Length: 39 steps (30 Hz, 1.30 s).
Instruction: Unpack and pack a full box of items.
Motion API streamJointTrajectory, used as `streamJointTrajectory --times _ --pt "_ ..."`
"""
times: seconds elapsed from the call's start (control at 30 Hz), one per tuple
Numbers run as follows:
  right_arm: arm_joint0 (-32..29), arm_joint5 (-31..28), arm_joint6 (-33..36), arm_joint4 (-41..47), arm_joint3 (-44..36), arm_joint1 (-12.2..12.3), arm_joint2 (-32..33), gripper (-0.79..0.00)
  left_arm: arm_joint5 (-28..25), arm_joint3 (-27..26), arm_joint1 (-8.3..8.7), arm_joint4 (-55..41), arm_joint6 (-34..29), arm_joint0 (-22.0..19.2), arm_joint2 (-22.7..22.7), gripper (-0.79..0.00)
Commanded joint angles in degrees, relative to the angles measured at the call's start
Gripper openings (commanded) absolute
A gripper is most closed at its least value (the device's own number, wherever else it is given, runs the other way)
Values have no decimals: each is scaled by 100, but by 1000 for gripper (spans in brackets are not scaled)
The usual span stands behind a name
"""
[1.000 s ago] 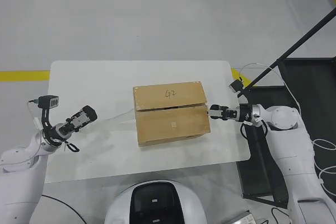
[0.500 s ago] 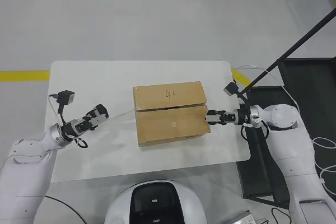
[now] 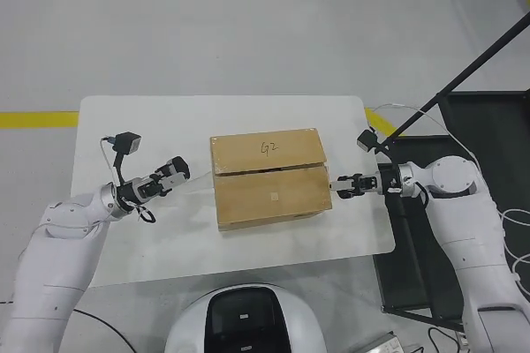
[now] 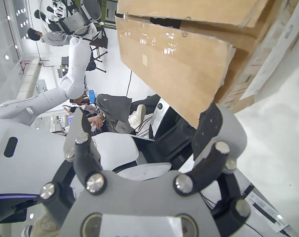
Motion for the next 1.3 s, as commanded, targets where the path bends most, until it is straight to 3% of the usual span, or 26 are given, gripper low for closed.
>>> streamJointTrajectory --times 0.0,0.4,0.97,1.27 --pt "0 -1 -1 -4 0 0 0 0 -1 0 0 -1 1 0 0 0" --pt "-14 40 17 253 -75 -12 -95 0 -1 0 0 -1 1 0 0 0" --pt "957 -336 -336 -55 1198 -53 -936 0 -1 0 0 -1 1 0 0 0" --pt "1308 -374 -373 305 1513 -46 -1461 0 -1 0 0 -1 1 0 0 0"
